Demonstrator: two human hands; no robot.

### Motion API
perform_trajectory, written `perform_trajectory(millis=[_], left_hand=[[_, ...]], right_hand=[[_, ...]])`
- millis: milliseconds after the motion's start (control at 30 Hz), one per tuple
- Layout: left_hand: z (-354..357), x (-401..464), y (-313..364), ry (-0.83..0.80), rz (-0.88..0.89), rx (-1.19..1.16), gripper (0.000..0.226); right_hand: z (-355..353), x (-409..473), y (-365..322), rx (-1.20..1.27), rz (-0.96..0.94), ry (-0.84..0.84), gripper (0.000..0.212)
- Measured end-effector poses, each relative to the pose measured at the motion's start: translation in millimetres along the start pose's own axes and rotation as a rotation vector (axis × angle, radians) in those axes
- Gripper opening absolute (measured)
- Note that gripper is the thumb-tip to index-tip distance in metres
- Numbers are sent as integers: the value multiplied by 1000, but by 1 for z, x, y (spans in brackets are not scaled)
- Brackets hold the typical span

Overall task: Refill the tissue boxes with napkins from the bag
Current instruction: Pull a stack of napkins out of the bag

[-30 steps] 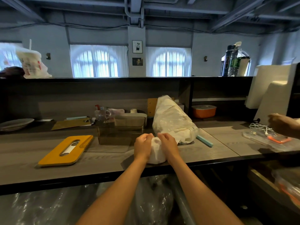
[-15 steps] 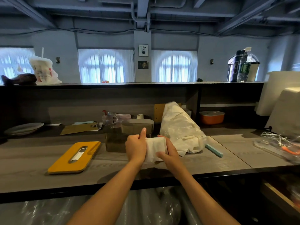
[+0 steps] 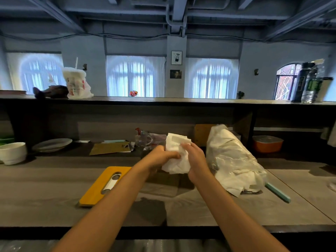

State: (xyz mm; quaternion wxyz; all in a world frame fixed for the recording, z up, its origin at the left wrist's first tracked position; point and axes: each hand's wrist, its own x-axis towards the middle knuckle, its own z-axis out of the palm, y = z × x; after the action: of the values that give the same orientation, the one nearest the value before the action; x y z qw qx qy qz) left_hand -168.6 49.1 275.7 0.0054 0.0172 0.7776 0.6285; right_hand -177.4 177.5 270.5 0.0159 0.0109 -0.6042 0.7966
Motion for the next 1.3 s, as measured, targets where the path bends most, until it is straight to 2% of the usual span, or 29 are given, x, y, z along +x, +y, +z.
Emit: perform_trajectory(millis=[33, 100, 200, 333, 467, 533, 600, 667, 767, 933, 1133, 1233, 1300], left_hand=[[-1, 5, 0, 48, -16, -44, 48], [0, 13, 1, 167, -25, -57, 45], [-6, 21, -1, 317, -38, 42, 44], [-34, 33, -3, 381, 22, 266, 47], [-65, 43, -15, 453, 158, 388, 47], [-73, 49, -23, 424, 75, 302, 51], [-74, 51, -32, 334, -115, 114, 61], [-71, 50, -41, 254, -231, -70, 69], [-72, 50, -47, 243, -259, -143, 70], [-77, 52, -49, 215, -309, -114, 68], [-83, 52, -54, 204, -351, -151, 65], [-85, 51, -55, 207, -352, -169, 62], [-87, 50, -54, 192, -353, -176, 61]], right_hand=[[10, 0, -2, -23, 15, -1, 17], [29, 5, -2, -83, 8, -40, 31], [49, 16, -1, -183, 36, -52, 39], [71, 41, -3, -404, 199, 11, 35], [72, 64, -9, -327, 298, 90, 36], [68, 74, -8, -367, 359, 89, 37], [68, 82, -2, -428, 429, 57, 36], [70, 88, 6, -592, 453, -10, 39], [76, 94, 16, -752, 396, -93, 43], [85, 94, 25, -927, 434, -196, 42], [91, 94, 36, -968, 524, -286, 49], [89, 98, 38, -1049, 414, -259, 41], [86, 99, 33, -995, 409, -263, 39]])
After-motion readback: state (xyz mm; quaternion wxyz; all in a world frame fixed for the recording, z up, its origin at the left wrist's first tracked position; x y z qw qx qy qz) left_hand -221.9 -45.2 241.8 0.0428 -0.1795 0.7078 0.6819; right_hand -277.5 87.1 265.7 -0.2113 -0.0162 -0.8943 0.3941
